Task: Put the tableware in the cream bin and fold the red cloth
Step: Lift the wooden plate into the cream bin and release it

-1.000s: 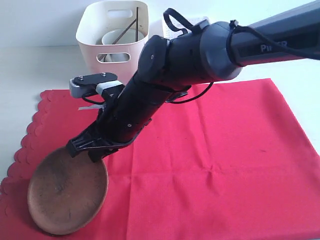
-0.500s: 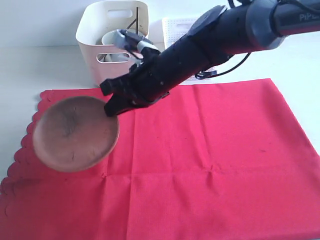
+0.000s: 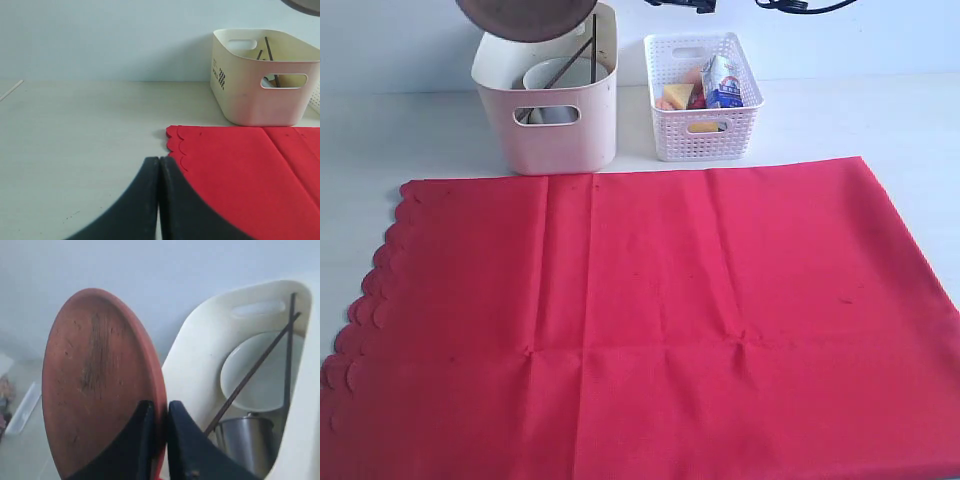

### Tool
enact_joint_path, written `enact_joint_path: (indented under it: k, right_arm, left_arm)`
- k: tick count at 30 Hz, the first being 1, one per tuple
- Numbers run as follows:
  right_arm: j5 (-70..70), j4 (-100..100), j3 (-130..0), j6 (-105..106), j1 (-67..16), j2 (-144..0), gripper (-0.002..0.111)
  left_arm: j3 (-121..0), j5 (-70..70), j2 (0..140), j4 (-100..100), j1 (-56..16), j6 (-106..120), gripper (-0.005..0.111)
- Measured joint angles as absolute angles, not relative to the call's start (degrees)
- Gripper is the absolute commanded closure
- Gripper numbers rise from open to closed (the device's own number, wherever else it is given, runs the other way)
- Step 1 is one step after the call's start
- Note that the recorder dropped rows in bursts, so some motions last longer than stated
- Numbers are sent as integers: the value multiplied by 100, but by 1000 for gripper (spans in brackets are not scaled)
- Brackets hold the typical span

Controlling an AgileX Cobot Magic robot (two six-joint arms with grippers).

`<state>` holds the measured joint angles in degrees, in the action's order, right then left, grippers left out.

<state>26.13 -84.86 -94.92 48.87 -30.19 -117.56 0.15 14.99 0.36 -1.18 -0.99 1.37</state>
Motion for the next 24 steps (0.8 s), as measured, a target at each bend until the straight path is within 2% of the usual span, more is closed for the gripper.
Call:
enact_joint_path:
  k: [9, 19, 24]
  right_arm:
    - [2118, -9390, -9833, 4887, -3019, -12542, 107]
    - [2028, -9505, -9885, 5006, -3019, -12715, 69]
    - [2014, -9505, -9885, 5081, -3019, -12715, 59]
  left_arm:
    - [15, 1499, 36, -118, -99, 137, 104]
    - [15, 1499, 36, -118, -99, 137, 104]
    - [15, 1499, 36, -118, -99, 137, 104]
